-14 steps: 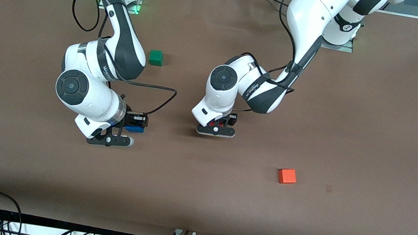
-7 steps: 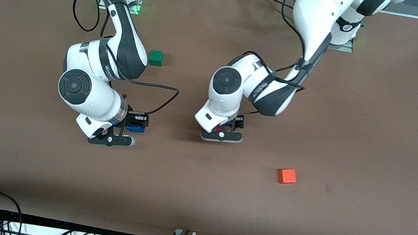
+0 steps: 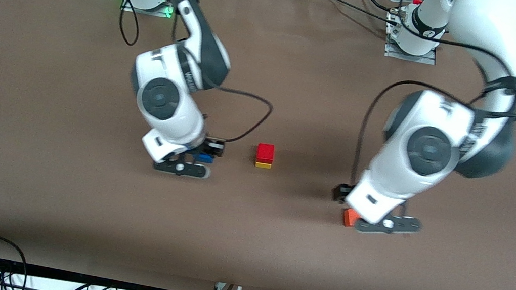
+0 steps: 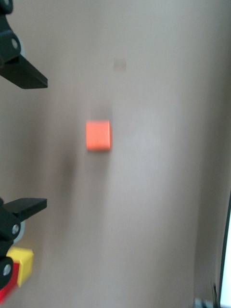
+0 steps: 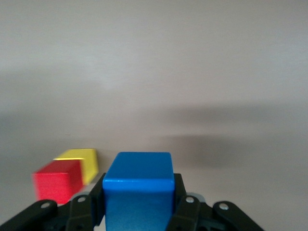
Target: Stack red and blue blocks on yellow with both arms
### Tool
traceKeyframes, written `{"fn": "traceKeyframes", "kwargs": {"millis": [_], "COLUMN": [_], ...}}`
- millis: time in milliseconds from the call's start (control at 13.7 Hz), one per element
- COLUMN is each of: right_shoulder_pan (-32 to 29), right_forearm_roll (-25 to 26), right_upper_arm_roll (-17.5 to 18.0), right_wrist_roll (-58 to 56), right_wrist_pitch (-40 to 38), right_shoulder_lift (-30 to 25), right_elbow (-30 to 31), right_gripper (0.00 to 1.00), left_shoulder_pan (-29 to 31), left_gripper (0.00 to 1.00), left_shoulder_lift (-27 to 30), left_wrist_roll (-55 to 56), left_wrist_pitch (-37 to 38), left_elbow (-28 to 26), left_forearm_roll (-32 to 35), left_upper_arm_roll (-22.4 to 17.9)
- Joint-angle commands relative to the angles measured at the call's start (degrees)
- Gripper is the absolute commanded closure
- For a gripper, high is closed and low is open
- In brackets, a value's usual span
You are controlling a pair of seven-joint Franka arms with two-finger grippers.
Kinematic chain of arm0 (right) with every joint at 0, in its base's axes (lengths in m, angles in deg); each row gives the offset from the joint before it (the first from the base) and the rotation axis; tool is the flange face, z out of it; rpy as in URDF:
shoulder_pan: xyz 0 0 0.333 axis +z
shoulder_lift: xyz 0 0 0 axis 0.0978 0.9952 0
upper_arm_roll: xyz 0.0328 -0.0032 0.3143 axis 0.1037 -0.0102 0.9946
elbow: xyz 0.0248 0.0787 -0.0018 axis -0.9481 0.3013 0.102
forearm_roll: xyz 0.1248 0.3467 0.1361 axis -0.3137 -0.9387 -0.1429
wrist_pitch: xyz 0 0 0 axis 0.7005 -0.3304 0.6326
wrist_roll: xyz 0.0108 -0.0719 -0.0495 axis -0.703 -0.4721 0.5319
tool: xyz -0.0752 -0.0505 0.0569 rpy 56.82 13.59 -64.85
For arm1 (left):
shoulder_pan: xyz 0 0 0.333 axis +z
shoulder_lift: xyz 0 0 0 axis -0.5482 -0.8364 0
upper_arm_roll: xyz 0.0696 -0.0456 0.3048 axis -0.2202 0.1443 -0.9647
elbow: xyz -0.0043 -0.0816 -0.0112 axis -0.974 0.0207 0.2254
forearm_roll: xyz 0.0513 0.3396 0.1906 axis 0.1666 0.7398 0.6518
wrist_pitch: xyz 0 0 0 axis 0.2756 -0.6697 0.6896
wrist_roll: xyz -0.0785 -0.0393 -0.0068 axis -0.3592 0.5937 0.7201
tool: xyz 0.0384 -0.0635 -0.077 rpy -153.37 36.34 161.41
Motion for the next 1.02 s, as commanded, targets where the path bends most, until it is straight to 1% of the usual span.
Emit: {"fn": "traceKeyframes", "kwargs": {"millis": [0, 146, 219, 365, 438, 510, 583, 656, 802, 948], "right_shoulder_pan": [4.9, 7.3, 8.8, 10.2, 10.2, 10.2, 10.2, 10.4, 10.8, 11.5], "right_forearm_roll": [1.4, 3.0, 3.1, 4.0, 4.0, 4.0, 4.0, 4.0, 4.1, 4.3], "right_upper_arm_roll": [-1.0, -1.0, -1.1, -1.8, -1.8, -1.8, -1.8, -1.8, -1.8, -1.8], "right_wrist_roll": [6.6, 8.5, 8.5, 9.2, 9.1, 9.1, 9.2, 9.2, 9.2, 9.3], "right_wrist_pitch": [-1.7, -1.2, -0.2, 0.5, 1.0, 2.1, 3.2, 3.8, 4.0, 4.0], "right_shoulder_lift": [5.3, 5.4, 5.8, 6.2, 6.3, 6.9, 7.7, 8.3, 8.7, 8.7], "right_elbow": [-8.3, -8.3, -8.3, -8.3, -8.3, -8.3, -8.3, -8.4, -8.3, -8.3], "right_gripper": [0.7, 0.7, 0.7, 0.7, 0.7, 0.7, 0.7, 0.7, 0.7, 0.7], "left_shoulder_pan": [5.3, 11.0, 13.3, 17.3, 18.2, 19.0, 19.4, 19.9, 19.7, 20.2], "left_gripper": [0.0, 0.0, 0.0, 0.0, 0.0, 0.0, 0.0, 0.0, 0.0, 0.0], "left_shoulder_lift": [4.7, 6.6, 7.7, 10.4, 14.0, 18.2, 21.0, 22.6, 25.7, 30.8], "left_wrist_roll": [-10.6, -20.6, -24.7, -26.8, -26.9, -26.5, -26.2, -26.2, -25.8, -25.7], "left_wrist_pitch": [5.6, 6.8, 8.3, 10.2, 10.5, 10.3, 9.8, 9.5, 8.7, 3.6], "left_elbow": [-0.8, -0.8, -0.8, -1.4, -4.5, -10.3, -14.8, -18.1, -22.3, -30.6], "left_forearm_roll": [0.0, -0.5, -1.9, -3.1, -3.0, -3.1, -3.0, -3.3, -3.8, -4.0], "left_upper_arm_roll": [0.7, 1.1, 1.0, 0.5, 0.5, 0.5, 0.5, 0.5, 0.9, 1.0]}}
